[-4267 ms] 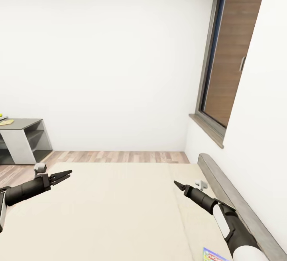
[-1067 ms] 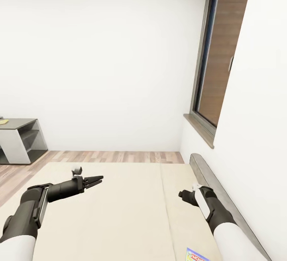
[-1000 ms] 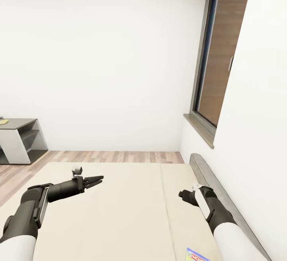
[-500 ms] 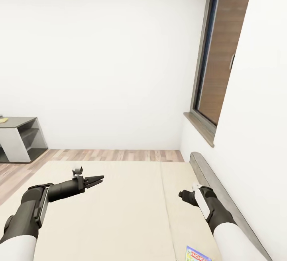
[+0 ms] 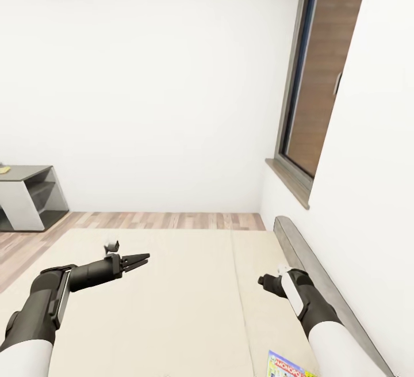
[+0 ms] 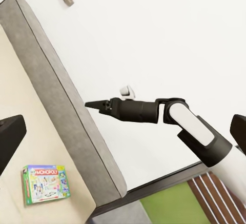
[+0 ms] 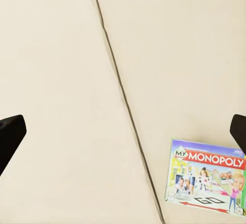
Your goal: Put all the toys in the child's room - the three board games (two on the bed and one on the table), the two jigsaw puzzles on the table, and the tennis ball on the table - inside the toy box on the table in the child's room.
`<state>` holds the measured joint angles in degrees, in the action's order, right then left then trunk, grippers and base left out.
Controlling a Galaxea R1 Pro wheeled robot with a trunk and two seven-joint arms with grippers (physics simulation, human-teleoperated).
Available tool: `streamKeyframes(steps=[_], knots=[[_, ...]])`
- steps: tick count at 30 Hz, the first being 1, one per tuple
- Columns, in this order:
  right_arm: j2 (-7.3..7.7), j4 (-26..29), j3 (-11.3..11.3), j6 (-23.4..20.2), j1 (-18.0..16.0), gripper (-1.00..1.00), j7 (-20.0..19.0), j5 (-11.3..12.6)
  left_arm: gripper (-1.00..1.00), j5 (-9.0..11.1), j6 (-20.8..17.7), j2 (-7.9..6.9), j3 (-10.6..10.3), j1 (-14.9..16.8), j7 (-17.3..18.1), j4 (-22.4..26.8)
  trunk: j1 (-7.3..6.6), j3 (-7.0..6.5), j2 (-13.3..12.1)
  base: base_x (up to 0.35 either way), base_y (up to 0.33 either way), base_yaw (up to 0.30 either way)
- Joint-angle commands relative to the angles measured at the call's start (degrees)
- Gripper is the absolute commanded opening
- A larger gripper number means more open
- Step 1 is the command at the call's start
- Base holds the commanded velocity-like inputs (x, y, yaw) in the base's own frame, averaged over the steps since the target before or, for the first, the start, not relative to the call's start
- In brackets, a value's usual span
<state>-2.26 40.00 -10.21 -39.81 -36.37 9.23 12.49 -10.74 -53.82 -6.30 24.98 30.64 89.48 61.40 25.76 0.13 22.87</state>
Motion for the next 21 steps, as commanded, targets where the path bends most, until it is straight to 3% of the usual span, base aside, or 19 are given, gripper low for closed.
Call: streamKeyframes(steps=[1, 11, 21], knots=[[-0.04, 0.07, -0.16, -0.17, -0.01, 1.00, 0.44, 0.61, 1.00, -0.60, -0.59, -0.03, 0.15, 0.03, 0.52, 0.04, 0.02, 0.12, 0.05, 0.000, 0.000, 0.000], [0.09, 0.06, -0.24, -0.18, -0.05, 1.00, 0.44, 0.67, 1.00, -0.58, -0.59, -0.12, 0.30, 0.03, 0.52, 0.04, 0.02, 0.98, 0.05, 0.000, 0.000, 0.000], [1.15, -0.03, -0.42, -0.27, -0.08, 1.00, 0.38, 0.70, 1.00, -0.60, -0.59, -0.12, 0.33, 0.03, 0.52, 0.04, 0.02, 1.84, 0.05, 0.000, 0.000, 0.000]])
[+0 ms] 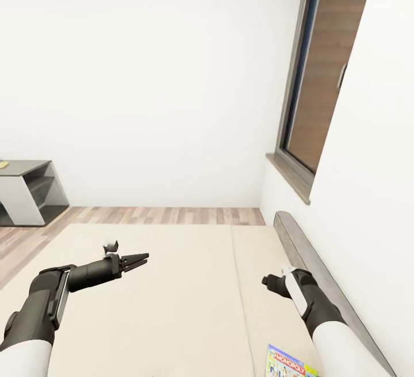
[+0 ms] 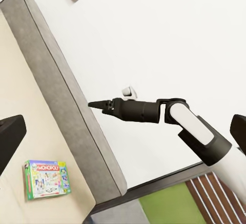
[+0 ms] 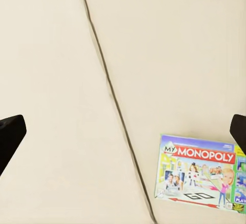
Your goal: Put all the toys in the child's room - the three board games (two on the bed and one on the table), the two jigsaw puzzles on the table, and the tennis ball on the table - inside the toy box on the table in the child's room.
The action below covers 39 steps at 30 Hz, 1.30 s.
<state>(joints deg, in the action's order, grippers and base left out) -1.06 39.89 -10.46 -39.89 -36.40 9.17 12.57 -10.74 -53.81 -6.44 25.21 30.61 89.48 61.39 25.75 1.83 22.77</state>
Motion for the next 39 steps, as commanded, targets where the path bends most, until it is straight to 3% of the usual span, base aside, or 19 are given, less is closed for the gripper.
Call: streamKeyframes(steps=[1, 9, 14, 24, 39], knots=[[-0.03, 0.04, -0.16, -0.18, -0.06, 1.00, 0.47, 0.61, 1.00, -0.60, -0.59, 0.02, 0.12, 0.07, 0.52, 0.05, 0.04, 0.23, 0.15, 0.000, 0.000, 0.000], [0.24, -0.18, -0.17, -0.18, -0.13, 1.00, 0.58, 0.75, 1.00, -0.60, -0.59, 0.02, 0.03, 0.07, 0.52, 0.05, 0.04, 0.92, 0.15, 0.000, 0.000, 0.000], [1.36, -0.24, -0.24, -0.33, -0.16, 1.00, 0.52, 0.80, 1.00, -0.60, -0.59, 0.02, -0.05, 0.06, 0.52, 0.05, 0.04, 1.35, 0.15, 0.000, 0.000, 0.000], [1.96, 0.11, -0.36, -4.38, -0.17, 1.00, 0.50, 0.74, 1.00, -0.60, -0.59, 0.09, -0.22, 0.07, 0.52, 0.05, 0.04, 2.21, 0.15, 0.000, 0.000, 0.000], [3.54, -0.04, -0.57, -4.88, -0.17, 1.00, 0.60, 1.05, 1.00, -0.67, -0.67, 0.11, -0.25, 0.07, 0.52, 0.05, 0.04, 3.49, 0.15, 0.000, 0.000, 0.000]])
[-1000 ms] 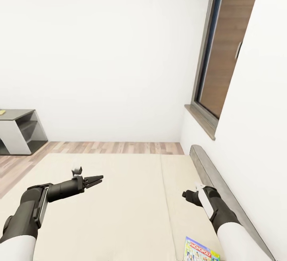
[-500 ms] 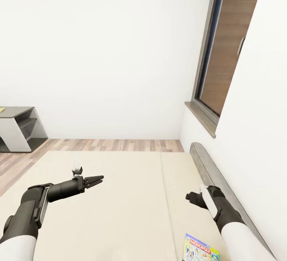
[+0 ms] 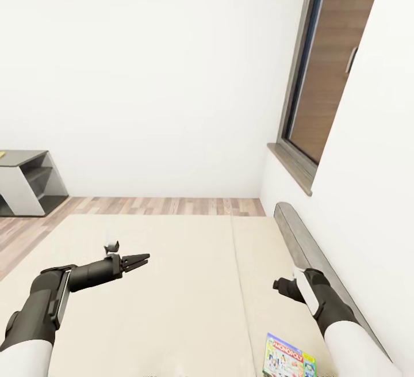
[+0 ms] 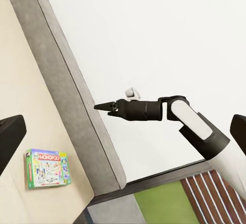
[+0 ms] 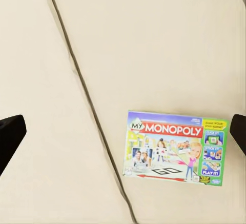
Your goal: Put all the toys in the child's room - the three board games (two on the bed and one on the table), the two jigsaw puzzles on the table, and the tennis ball on the table - inside the toy box on the table in the child's room.
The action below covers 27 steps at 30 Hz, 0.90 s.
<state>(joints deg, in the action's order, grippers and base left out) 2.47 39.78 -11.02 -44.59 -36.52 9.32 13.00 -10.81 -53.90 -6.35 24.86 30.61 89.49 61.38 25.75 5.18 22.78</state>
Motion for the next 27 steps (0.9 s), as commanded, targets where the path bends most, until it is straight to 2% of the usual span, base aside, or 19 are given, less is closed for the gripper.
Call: streamKeyframes(steps=[1, 5, 10, 27], knots=[[0.22, -0.01, -0.03, -0.17, -0.05, 1.00, 0.46, 0.69, 1.00, -0.60, -0.57, 0.03, 0.10, 0.07, 0.51, 0.05, 0.04, 0.22, 0.14, 0.000, 0.000, 0.000], [1.45, -0.31, -0.10, -0.05, -0.05, 1.00, 0.41, 1.03, 1.00, -0.60, -0.58, 0.01, 0.17, 0.07, 0.51, 0.05, 0.04, 0.56, 0.14, 0.000, 0.000, 0.000], [2.25, -0.45, -0.13, 0.07, -0.05, 1.00, 0.42, 1.14, 1.00, -0.61, -0.59, -0.04, 0.19, 0.07, 0.51, 0.05, 0.04, 0.99, 0.14, 0.000, 0.000, 0.000], [2.66, -0.76, -0.14, 0.16, -0.04, 1.00, 0.36, 1.19, 1.00, -0.78, -0.68, 0.03, 0.02, 0.07, 0.51, 0.01, 0.04, 2.44, 0.14, 0.000, 0.000, 0.000]])
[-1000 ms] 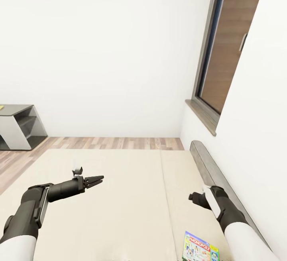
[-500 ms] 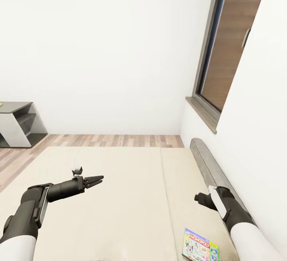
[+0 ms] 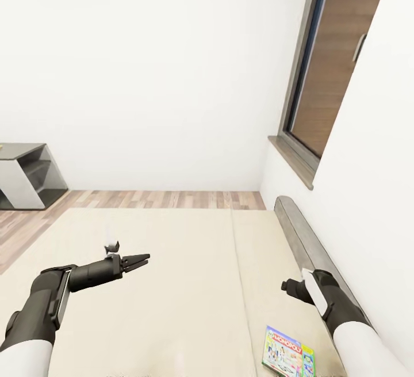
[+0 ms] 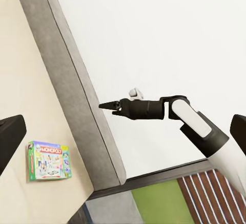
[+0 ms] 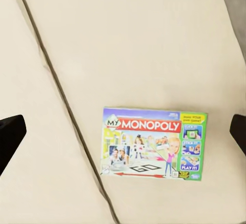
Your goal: Put all the toys in the child's room - the three board games (two on the bed and one on the table), the two jigsaw puzzles on the table, and the tennis ball on the table - inside the toy box on the table in the child's room.
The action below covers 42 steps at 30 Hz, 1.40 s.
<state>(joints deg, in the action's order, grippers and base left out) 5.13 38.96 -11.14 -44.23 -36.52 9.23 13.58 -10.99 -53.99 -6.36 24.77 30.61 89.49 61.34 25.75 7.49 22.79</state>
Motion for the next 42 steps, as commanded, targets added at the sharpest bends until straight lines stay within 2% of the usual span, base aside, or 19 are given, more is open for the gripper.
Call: streamKeyframes(steps=[1, 42], knots=[[0.01, 0.07, -0.02, -0.20, -0.04, 1.00, 0.45, 0.61, 1.00, -0.60, -0.59, 0.03, 0.12, 0.06, 0.51, 0.04, 0.03, 0.21, 0.13, 0.000, 0.000, 0.000], [0.30, 0.07, -0.02, 0.87, 0.02, 1.00, 0.43, 0.58, 1.00, -0.92, -0.66, 0.08, 0.16, 0.06, 0.51, -0.08, 0.03, 3.72, 0.13, 0.000, 0.000, 0.000]])
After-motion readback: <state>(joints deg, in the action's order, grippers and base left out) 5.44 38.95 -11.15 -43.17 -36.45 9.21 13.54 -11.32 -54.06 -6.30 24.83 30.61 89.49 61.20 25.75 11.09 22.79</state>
